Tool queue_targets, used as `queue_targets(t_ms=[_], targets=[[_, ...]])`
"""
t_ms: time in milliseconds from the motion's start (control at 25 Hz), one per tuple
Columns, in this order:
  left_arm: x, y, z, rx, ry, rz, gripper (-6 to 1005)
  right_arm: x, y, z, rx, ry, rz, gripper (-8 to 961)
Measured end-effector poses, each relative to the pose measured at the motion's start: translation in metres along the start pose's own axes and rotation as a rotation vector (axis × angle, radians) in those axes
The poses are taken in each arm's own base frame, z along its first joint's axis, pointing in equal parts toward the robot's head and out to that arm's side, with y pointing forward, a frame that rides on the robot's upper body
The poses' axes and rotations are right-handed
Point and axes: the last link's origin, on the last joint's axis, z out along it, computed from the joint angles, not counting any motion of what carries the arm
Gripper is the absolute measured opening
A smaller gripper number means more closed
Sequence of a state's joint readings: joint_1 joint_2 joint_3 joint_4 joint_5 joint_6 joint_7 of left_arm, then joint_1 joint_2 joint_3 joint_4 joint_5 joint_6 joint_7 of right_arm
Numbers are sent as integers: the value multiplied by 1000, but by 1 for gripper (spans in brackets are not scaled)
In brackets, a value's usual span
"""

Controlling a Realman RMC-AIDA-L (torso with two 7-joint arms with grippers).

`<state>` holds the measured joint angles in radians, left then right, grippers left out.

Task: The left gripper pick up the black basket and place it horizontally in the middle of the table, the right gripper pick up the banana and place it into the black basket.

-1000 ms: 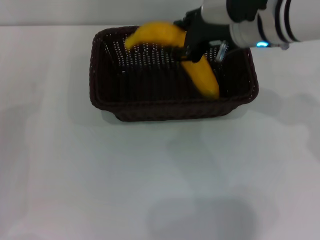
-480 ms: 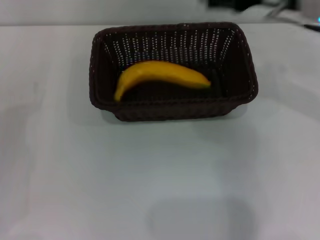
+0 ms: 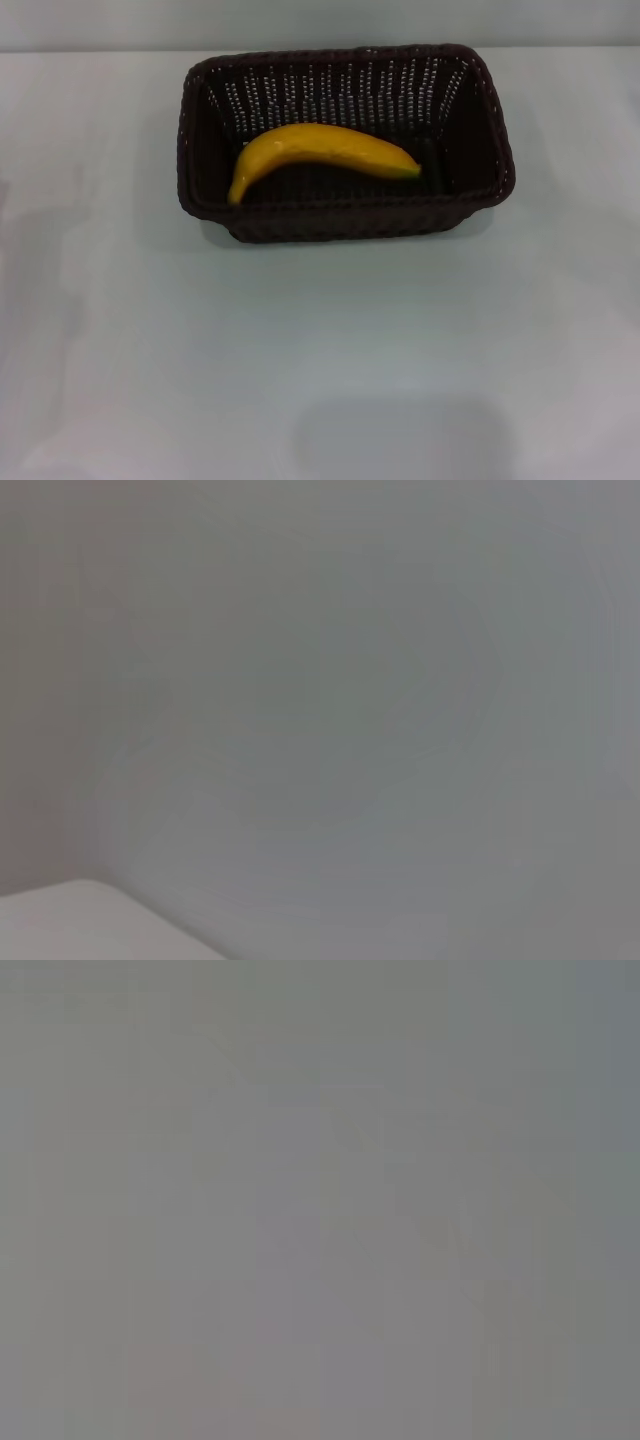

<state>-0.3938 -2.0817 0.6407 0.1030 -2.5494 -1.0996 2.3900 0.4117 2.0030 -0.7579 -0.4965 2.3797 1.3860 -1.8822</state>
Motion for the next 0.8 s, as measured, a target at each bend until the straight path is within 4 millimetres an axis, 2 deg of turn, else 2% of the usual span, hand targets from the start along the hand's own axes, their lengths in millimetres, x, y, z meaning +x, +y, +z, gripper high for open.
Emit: queue_targets(t_ms=[80, 120, 200, 240, 280, 320, 520, 800], targets=[[0, 0, 0, -2, -1, 27, 895, 10, -16, -29, 130, -9, -122, 815], [0, 0, 0, -2, 0, 37, 894, 19, -22, -42, 192, 22, -247, 815], [0, 0, 0, -4, 1, 75, 894, 36, -30, -62, 281, 98, -435, 815], [1, 1, 0, -6, 1, 91, 894, 44, -33, -69, 315, 140, -493, 815], [0, 2, 1, -8, 1, 111, 894, 44, -33, -69, 315, 140, -493, 815], [0, 3, 2, -13, 2, 139, 894, 60, -41, -82, 378, 248, -612, 815], [-1, 11, 8, -32, 4, 215, 895, 76, -43, -89, 403, 335, -619, 815], [-2, 19, 14, -59, 1, 237, 895, 87, -34, -82, 359, 343, -557, 815]])
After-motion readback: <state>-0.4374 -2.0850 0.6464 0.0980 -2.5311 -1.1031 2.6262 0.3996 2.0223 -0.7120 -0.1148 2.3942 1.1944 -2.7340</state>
